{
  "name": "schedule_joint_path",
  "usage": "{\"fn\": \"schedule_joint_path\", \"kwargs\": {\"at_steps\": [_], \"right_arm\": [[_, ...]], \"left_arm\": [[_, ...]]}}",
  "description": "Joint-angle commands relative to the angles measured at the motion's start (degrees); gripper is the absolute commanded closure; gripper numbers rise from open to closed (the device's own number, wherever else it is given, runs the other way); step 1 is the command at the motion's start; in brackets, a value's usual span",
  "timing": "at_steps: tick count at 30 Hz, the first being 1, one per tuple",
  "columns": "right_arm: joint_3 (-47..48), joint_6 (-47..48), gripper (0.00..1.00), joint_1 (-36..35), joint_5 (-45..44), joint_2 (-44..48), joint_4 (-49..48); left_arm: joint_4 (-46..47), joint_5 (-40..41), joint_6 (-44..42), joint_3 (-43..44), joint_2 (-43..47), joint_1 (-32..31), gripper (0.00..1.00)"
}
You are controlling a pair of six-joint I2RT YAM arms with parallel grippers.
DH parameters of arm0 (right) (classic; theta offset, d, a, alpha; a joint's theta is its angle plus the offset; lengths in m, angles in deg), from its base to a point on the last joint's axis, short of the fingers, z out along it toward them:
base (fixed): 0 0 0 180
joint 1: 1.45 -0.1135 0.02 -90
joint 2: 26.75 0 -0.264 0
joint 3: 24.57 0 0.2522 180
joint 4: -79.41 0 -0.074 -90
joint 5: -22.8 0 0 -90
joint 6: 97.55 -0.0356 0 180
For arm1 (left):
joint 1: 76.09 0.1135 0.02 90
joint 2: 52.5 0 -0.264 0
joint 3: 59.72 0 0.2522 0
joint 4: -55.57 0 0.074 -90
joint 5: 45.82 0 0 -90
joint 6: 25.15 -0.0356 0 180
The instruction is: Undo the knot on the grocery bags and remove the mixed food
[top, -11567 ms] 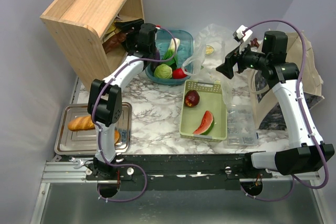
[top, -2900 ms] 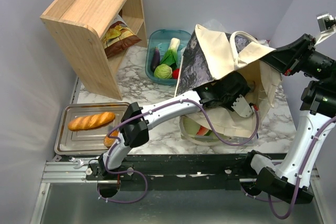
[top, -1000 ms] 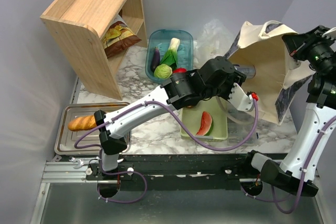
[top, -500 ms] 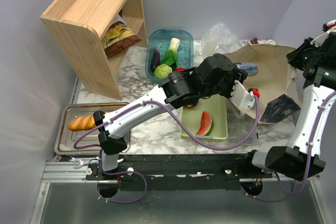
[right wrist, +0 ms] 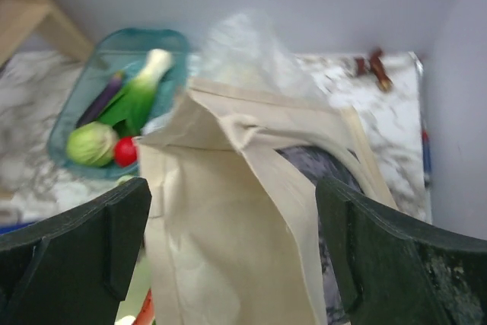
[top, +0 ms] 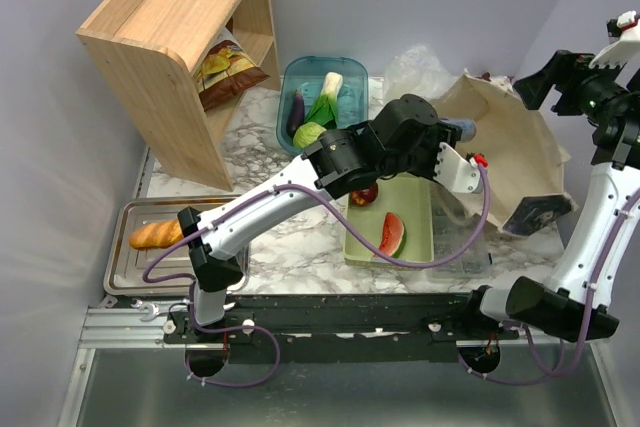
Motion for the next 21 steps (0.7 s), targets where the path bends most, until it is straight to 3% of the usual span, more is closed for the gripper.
{"fn": "schedule_joint_path", "kwargs": {"at_steps": [1,6,10,14,21], "right_arm": [[3.58,12.17,0.03,0.01,21.76,0.98,8.49],[-0.67,29.13,0.02,-0.02,29.76,5.32,14.66],[-12.53,36.89,0.01,-0.09,32.62,12.02,7.45],[-24.62,29.48,0.01,-0.09,30.24,16.42,-7.09],[-25.4,29.15,0.05,-0.09,30.64,14.3,-3.3]], "left_arm": [[5.93,-2.24,3.71,1.84,0.66,2.91,1.0],[6.28,-3.28,4.56,1.83,0.28,4.35,1.0],[7.42,-5.56,5.5,0.52,0.26,4.93,1.0],[10.09,-11.06,7.47,-5.52,0.86,6.84,1.0],[11.12,-15.31,11.41,-11.32,1.27,8.86,1.0]]}}
